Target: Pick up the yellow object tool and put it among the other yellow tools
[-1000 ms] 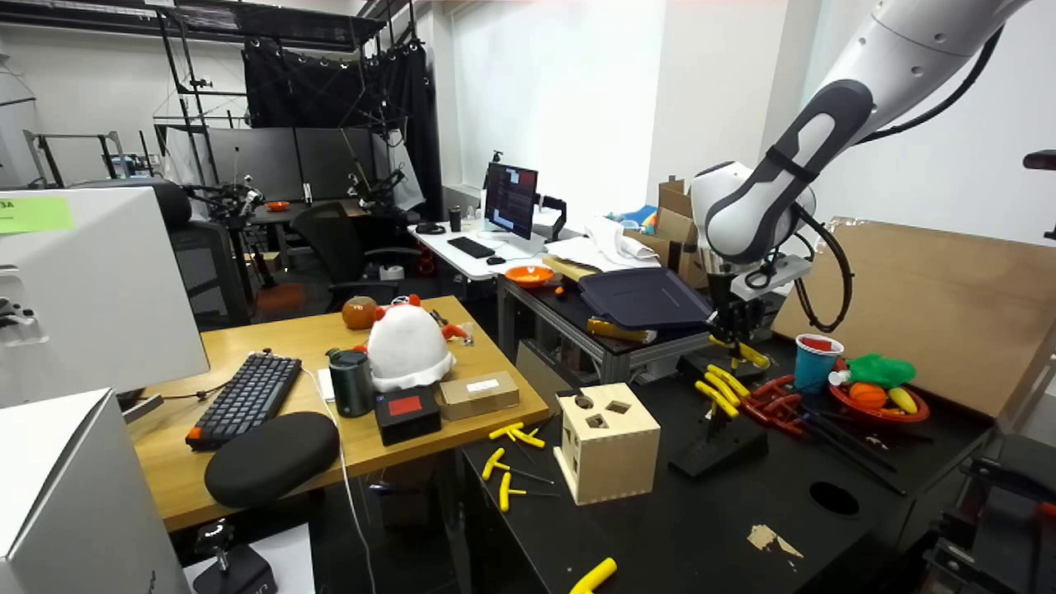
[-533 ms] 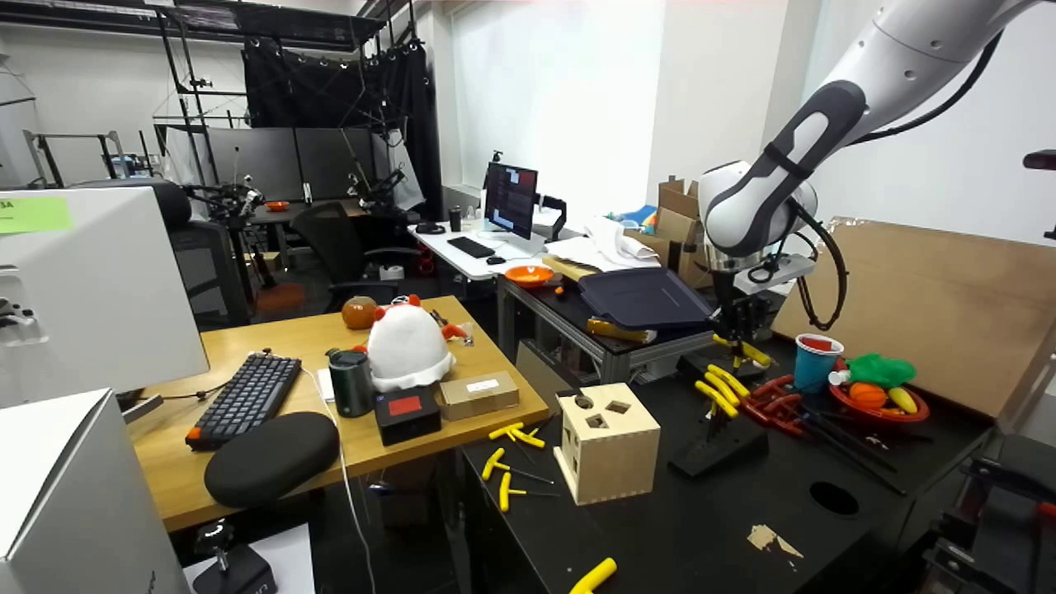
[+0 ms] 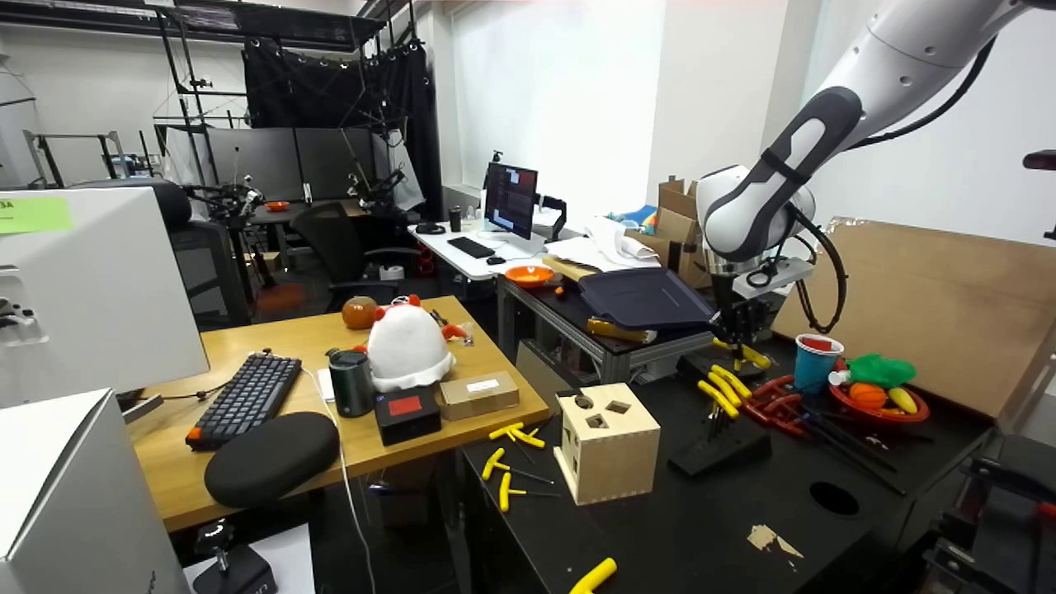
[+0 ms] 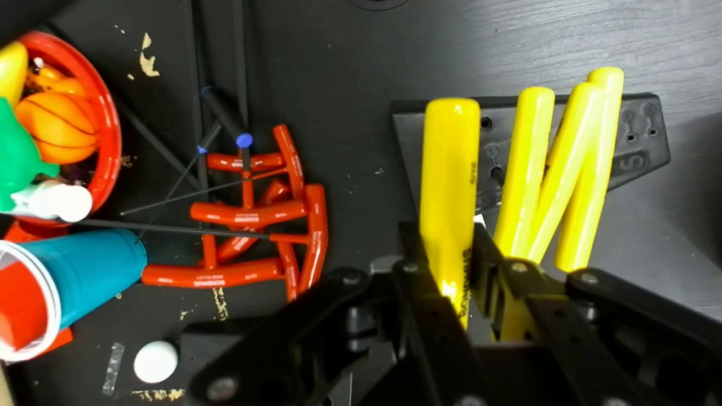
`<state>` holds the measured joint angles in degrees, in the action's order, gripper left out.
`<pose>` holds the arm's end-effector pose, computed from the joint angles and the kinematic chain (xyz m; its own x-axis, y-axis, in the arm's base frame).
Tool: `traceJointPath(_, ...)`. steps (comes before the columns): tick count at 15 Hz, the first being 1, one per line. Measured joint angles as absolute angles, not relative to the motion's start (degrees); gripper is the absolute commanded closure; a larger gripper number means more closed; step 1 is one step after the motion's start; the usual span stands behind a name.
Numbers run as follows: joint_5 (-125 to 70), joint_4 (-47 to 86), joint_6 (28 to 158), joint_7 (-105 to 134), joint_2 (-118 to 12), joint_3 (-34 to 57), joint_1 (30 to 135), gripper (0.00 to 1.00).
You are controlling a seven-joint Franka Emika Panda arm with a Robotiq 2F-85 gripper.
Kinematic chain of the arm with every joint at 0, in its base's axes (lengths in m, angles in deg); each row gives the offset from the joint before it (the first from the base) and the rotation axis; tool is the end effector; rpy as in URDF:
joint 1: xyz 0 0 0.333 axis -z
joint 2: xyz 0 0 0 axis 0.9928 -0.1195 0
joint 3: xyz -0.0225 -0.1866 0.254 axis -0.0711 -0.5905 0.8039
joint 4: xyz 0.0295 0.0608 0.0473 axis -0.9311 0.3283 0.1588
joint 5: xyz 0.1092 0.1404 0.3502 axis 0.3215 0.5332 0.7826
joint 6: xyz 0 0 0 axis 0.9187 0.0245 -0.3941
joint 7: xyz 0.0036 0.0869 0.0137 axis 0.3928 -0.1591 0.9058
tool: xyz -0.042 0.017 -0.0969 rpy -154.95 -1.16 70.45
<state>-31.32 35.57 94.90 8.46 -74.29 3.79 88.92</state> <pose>0.5824 -0.1825 0.1449 0.9205 -0.3643 -0.1414 -0.3299 -0.9184 0.2185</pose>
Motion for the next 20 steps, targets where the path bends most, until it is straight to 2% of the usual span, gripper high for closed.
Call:
traceJointPath(11,-40.35,41.32,104.53,-2.33,-74.07,-3.26,80.95,0.94)
traceJointPath(17,-40.55,42.5,105.32,-2.96,-73.91,-4.43,79.77,0.94)
traceJointPath(18,-40.55,42.53,105.32,-2.95,-73.91,-4.43,79.78,0.82)
traceJointPath(19,-40.55,42.55,105.32,-2.94,-73.9,-4.43,79.77,0.52)
traceJointPath(20,-40.55,42.55,105.32,-2.94,-73.9,-4.43,79.77,0.51)
